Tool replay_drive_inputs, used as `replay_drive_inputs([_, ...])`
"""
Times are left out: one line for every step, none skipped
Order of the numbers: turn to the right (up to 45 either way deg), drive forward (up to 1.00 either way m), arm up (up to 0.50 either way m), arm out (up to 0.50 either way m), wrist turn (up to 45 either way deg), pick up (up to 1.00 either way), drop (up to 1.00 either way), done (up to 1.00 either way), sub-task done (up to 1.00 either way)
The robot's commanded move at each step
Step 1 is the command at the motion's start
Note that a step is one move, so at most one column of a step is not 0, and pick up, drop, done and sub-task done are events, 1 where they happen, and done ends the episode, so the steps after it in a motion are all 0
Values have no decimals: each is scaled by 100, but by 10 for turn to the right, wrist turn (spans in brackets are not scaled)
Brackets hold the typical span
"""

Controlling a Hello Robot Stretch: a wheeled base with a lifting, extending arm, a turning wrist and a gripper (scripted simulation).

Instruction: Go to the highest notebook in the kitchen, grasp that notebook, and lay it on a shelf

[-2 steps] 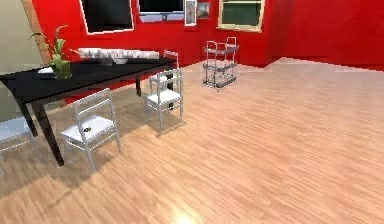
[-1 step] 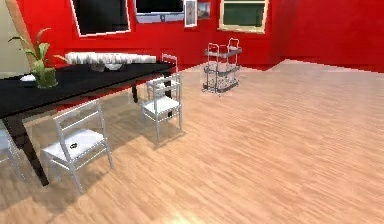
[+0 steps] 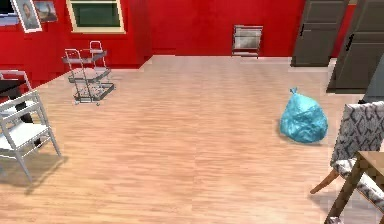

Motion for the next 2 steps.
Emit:
replay_drive_inputs([0,80,0,0,0,0,0,0,0])
replay_drive_inputs([210,0,0,0,0,0,0,0,0])
